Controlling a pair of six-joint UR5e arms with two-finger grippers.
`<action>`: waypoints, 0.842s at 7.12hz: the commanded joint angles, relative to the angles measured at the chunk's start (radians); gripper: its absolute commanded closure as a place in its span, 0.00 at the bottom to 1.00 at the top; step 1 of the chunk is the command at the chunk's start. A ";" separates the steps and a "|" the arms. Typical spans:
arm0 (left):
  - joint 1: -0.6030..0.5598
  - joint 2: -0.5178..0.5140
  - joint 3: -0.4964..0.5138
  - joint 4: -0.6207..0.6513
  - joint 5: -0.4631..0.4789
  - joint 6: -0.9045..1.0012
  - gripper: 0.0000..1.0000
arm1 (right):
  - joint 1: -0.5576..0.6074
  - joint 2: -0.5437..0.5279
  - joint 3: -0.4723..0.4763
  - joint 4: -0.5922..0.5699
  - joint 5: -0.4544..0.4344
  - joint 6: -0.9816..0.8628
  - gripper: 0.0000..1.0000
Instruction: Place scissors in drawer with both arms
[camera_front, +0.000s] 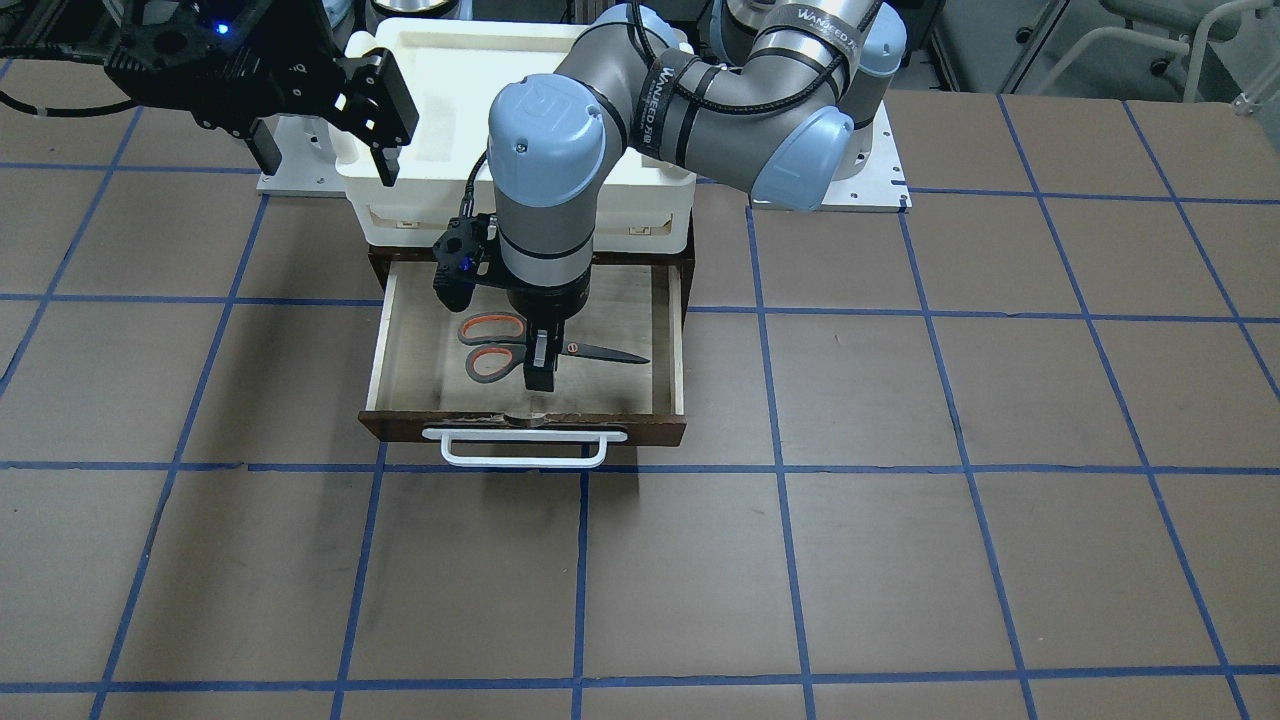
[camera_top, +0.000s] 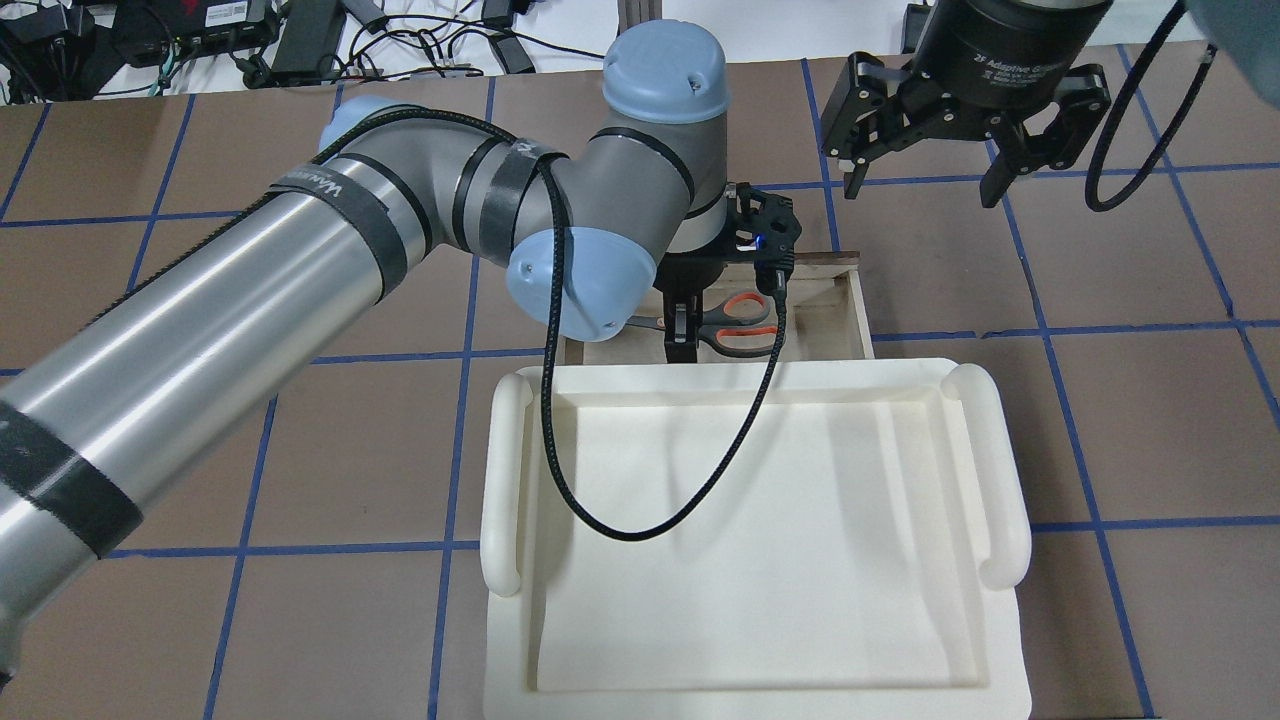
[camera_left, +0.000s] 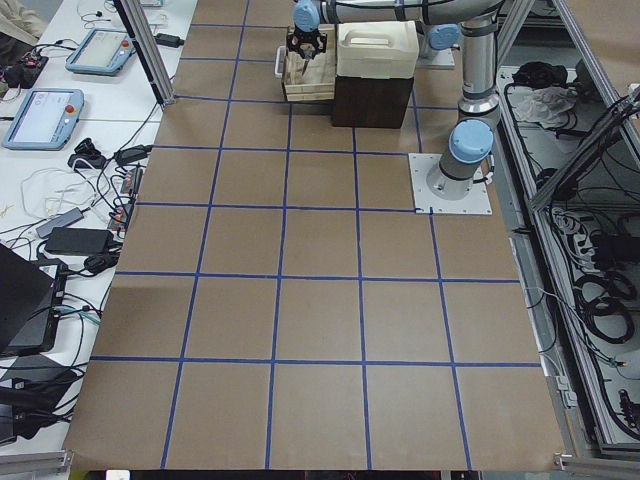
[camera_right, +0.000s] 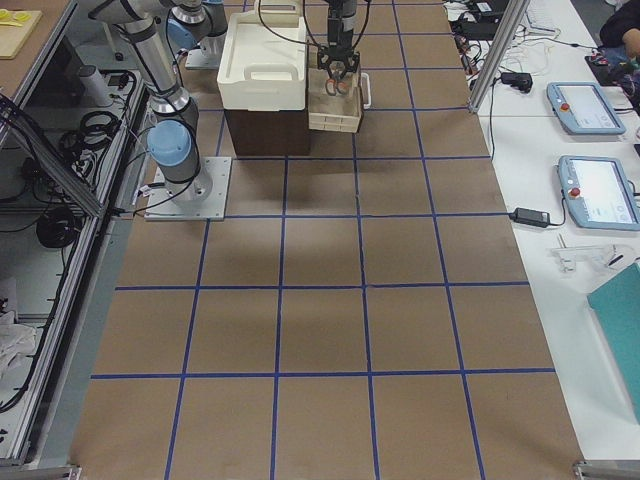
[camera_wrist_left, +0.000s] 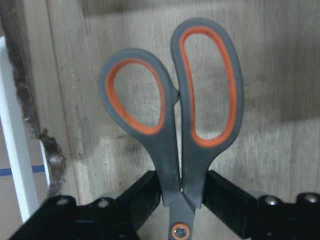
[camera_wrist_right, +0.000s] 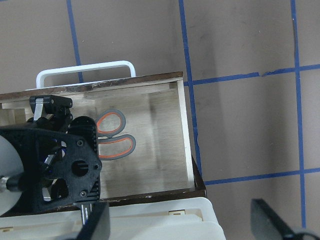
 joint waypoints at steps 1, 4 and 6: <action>-0.008 -0.006 -0.013 -0.002 0.002 -0.003 1.00 | 0.000 -0.001 0.000 -0.001 -0.001 -0.007 0.00; -0.022 -0.013 -0.049 0.043 0.003 -0.003 1.00 | 0.000 0.004 0.000 -0.004 -0.001 -0.002 0.00; -0.023 -0.016 -0.050 0.047 0.003 -0.007 0.18 | 0.000 0.004 0.000 -0.004 -0.001 -0.002 0.00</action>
